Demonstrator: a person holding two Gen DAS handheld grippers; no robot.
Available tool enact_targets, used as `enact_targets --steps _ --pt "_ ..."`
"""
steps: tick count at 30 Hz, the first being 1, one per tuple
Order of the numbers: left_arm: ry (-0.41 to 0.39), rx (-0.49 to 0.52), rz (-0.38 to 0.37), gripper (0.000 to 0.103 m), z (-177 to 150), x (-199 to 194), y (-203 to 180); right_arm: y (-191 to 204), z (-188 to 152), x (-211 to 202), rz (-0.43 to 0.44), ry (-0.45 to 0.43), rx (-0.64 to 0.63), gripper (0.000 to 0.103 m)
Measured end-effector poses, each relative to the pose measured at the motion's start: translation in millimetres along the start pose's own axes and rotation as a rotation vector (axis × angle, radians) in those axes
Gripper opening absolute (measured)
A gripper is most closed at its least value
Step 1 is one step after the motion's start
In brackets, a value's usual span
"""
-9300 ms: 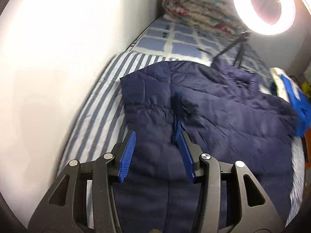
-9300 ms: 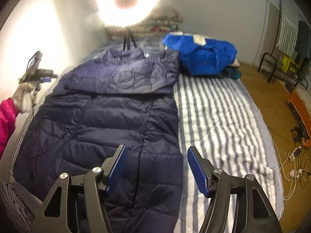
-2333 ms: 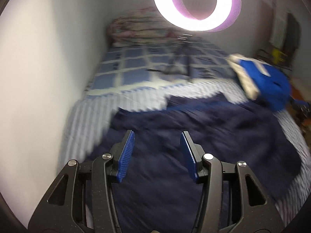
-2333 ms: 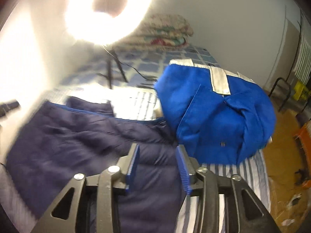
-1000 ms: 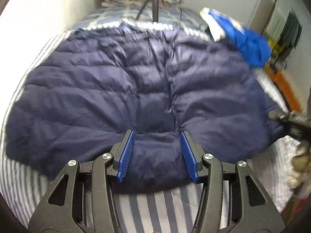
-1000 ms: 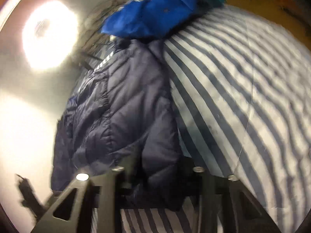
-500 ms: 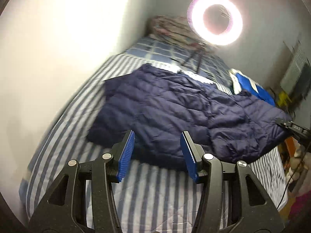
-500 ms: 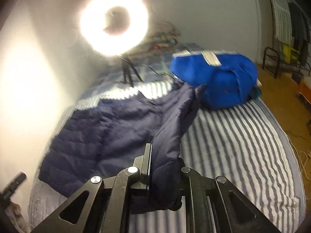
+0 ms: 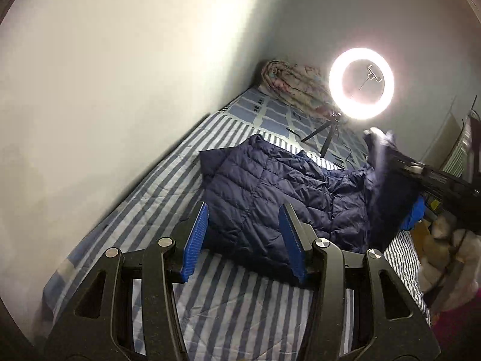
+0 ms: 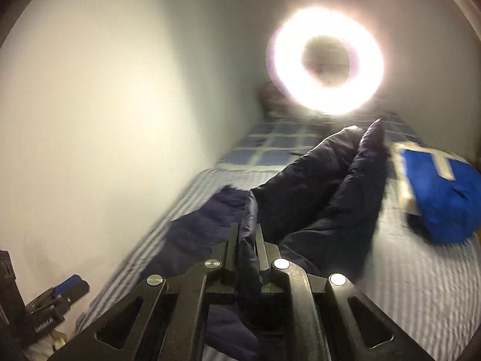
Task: Fold large clothes
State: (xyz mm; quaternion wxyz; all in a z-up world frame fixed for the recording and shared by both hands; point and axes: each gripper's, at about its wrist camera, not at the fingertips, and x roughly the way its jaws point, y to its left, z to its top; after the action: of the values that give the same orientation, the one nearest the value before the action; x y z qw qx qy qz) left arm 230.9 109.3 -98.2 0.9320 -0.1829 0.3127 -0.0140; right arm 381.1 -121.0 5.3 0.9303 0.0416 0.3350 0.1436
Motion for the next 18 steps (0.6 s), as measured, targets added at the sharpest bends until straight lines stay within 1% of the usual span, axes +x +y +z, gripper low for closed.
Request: enact_targets --steps 3,6,9,11,13,15,16,17,18 --pt "-0.019 -0.014 0.026 0.051 2 -7 12 44 -5 41 0.065 0.047 -0.068 0.002" --pt "-0.048 -0.044 0.059 0.051 5 -16 28 73 -13 78 0.135 0.102 -0.096 0.002" --pt "-0.067 -0.066 0.073 0.051 6 -23 38 100 -26 122 0.21 0.18 -0.107 0.001" --pt "-0.079 -0.053 0.092 0.051 7 -26 39 115 -41 155 0.266 0.248 -0.099 0.001" --pt "-0.086 -0.04 0.106 0.051 8 -26 38 128 -56 178 0.313 0.303 -0.097 0.002" --pt "-0.084 -0.04 0.104 0.051 8 -23 38 142 -72 198 0.354 0.372 -0.127 0.002" --pt "-0.076 -0.042 0.101 0.051 7 -21 37 146 -75 201 0.375 0.391 -0.134 0.003" --pt "-0.068 -0.045 0.092 0.051 7 -19 37 146 -80 201 0.416 0.41 -0.136 0.008" --pt "-0.065 -0.047 0.089 0.051 7 -16 37 143 -81 198 0.453 0.42 -0.123 0.015"
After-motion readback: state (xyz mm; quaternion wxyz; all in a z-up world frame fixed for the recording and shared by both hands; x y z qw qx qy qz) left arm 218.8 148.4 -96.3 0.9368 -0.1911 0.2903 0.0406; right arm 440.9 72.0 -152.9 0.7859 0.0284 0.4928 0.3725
